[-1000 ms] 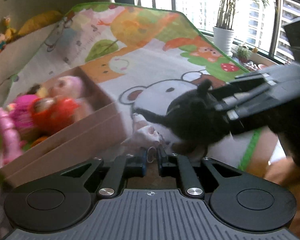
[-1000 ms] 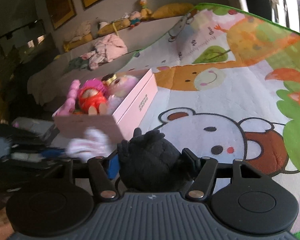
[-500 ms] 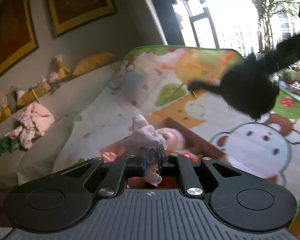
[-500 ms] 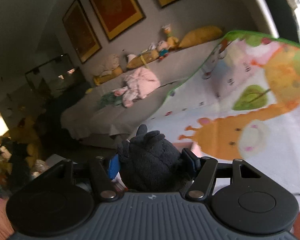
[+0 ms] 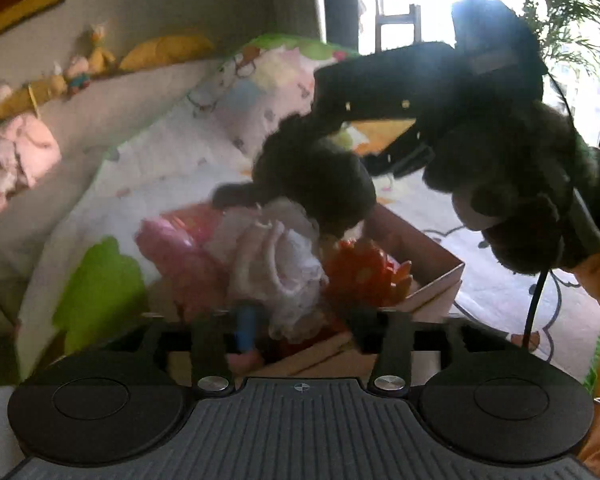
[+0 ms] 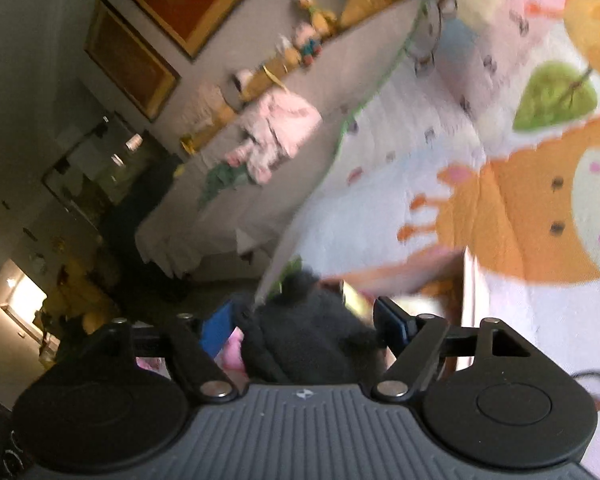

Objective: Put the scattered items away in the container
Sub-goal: 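Carry the lace doll and black plush into the box and open both grippers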

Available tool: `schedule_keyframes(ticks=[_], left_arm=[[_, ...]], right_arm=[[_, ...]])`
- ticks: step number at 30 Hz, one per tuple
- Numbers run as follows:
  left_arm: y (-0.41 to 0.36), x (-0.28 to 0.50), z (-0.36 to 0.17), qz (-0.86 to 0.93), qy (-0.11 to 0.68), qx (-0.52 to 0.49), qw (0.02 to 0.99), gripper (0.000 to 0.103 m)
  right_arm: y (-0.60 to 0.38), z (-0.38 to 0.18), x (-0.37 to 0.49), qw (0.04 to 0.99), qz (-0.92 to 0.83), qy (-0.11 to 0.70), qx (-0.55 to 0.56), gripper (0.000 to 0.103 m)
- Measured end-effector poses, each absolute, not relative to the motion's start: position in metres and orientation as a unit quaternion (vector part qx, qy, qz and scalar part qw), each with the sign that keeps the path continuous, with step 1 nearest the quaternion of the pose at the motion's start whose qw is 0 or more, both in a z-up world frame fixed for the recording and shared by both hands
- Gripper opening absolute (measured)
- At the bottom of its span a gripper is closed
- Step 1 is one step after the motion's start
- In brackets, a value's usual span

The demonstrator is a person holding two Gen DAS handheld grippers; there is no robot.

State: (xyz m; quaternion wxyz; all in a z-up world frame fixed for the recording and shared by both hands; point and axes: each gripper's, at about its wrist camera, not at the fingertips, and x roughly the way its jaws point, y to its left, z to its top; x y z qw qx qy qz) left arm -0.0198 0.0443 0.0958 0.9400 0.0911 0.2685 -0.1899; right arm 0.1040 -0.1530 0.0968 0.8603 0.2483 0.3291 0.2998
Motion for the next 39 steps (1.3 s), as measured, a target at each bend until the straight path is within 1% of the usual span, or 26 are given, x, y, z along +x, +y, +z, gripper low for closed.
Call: schedule_keyframes(ticks=[4, 6, 8, 10, 13, 14, 17, 18, 23, 25, 27, 28, 29, 30, 32, 36, 37, 38, 39], left_arm=[[0.049, -0.03, 0.111, -0.196, 0.229, 0.08, 0.95, 0.059], [0.044, -0.029, 0.113, -0.198, 0.215, 0.083, 0.953, 0.056], [0.04, -0.023, 0.111, -0.205, 0.217, 0.081, 0.951, 0.055], [0.033, -0.014, 0.105, -0.211, 0.233, 0.079, 0.946, 0.055], [0.027, -0.001, 0.094, -0.208, 0.261, 0.075, 0.94, 0.056], [0.028, 0.002, 0.092, -0.206, 0.266, 0.07, 0.939, 0.059], [0.033, 0.005, 0.093, -0.2, 0.273, 0.055, 0.939, 0.053], [0.033, 0.004, 0.094, -0.199, 0.273, 0.057, 0.939, 0.053], [0.032, 0.001, 0.097, -0.19, 0.277, 0.07, 0.939, 0.055], [0.036, -0.004, 0.102, -0.181, 0.274, 0.071, 0.942, 0.058], [0.042, -0.014, 0.108, -0.174, 0.264, 0.082, 0.945, 0.069], [0.045, -0.019, 0.11, -0.167, 0.259, 0.093, 0.947, 0.073], [0.048, -0.023, 0.111, -0.161, 0.256, 0.106, 0.947, 0.081], [0.051, -0.027, 0.111, -0.156, 0.256, 0.119, 0.946, 0.086], [0.057, -0.032, 0.107, -0.146, 0.265, 0.139, 0.943, 0.088], [0.067, -0.033, 0.092, -0.131, 0.3, 0.148, 0.933, 0.088], [0.068, -0.032, 0.087, -0.128, 0.309, 0.147, 0.931, 0.088], [0.069, -0.031, 0.083, -0.127, 0.317, 0.146, 0.929, 0.088], [0.068, -0.03, 0.08, -0.128, 0.322, 0.145, 0.927, 0.087]], right_arm=[[-0.165, 0.116, 0.089, 0.891, 0.278, 0.289, 0.212, 0.074], [-0.16, 0.118, 0.081, 0.904, 0.27, 0.283, 0.175, 0.065], [-0.149, 0.113, 0.077, 0.903, 0.278, 0.293, 0.145, 0.061], [-0.137, 0.105, 0.079, 0.905, 0.265, 0.308, 0.127, 0.061], [-0.131, 0.1, 0.088, 0.904, 0.27, 0.302, 0.14, 0.061], [-0.131, 0.1, 0.089, 0.903, 0.269, 0.302, 0.143, 0.061], [-0.132, 0.1, 0.085, 0.9, 0.276, 0.308, 0.136, 0.063], [-0.132, 0.101, 0.081, 0.902, 0.275, 0.308, 0.129, 0.065], [-0.146, 0.108, 0.058, 0.912, 0.26, 0.296, 0.117, 0.067], [-0.158, 0.113, 0.042, 0.917, 0.26, 0.283, 0.105, 0.07], [-0.167, 0.114, 0.022, 0.922, 0.263, 0.273, 0.081, 0.075], [-0.171, 0.113, 0.014, 0.923, 0.265, 0.272, 0.07, 0.076], [-0.174, 0.109, 0.004, 0.922, 0.269, 0.272, 0.055, 0.077], [-0.175, 0.105, -0.005, 0.92, 0.273, 0.276, 0.044, 0.078], [-0.175, 0.094, -0.019, 0.913, 0.283, 0.293, 0.028, 0.078], [-0.168, 0.067, -0.039, 0.902, 0.288, 0.322, 0.005, 0.077], [-0.166, 0.061, -0.041, 0.902, 0.283, 0.325, 0.003, 0.076], [-0.165, 0.057, -0.04, 0.903, 0.277, 0.328, 0.004, 0.071], [-0.164, 0.054, -0.039, 0.903, 0.274, 0.332, 0.007, 0.062]])
